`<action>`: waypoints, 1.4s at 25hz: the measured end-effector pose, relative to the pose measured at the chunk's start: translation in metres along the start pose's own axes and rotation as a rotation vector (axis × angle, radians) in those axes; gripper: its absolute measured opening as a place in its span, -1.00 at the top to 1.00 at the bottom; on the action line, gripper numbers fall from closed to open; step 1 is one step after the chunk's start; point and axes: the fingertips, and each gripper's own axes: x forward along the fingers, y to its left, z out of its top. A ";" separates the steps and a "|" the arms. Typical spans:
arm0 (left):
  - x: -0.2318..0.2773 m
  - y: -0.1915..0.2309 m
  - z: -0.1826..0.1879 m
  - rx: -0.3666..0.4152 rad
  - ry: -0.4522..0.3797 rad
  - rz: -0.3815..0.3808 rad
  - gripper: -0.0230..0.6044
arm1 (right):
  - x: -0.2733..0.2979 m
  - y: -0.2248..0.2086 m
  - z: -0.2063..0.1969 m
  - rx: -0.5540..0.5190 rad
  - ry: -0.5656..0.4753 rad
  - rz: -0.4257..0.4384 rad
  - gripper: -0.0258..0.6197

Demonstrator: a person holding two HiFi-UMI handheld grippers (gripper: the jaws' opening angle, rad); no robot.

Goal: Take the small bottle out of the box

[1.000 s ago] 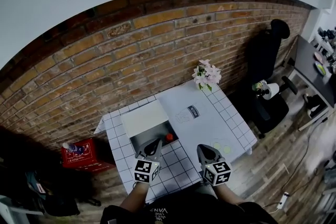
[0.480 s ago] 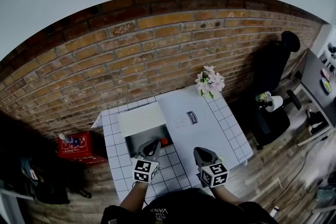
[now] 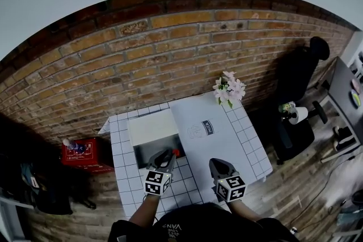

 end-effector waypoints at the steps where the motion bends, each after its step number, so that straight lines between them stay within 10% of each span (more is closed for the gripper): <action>1: 0.002 0.000 -0.002 -0.001 0.009 -0.001 0.58 | 0.001 0.000 -0.001 0.000 0.002 0.001 0.91; 14: 0.026 0.000 -0.027 0.006 0.136 0.001 0.17 | 0.004 -0.003 0.003 -0.007 0.010 0.006 0.91; 35: 0.056 0.000 -0.063 0.035 0.362 -0.028 0.11 | 0.005 -0.013 0.004 -0.012 0.020 0.001 0.91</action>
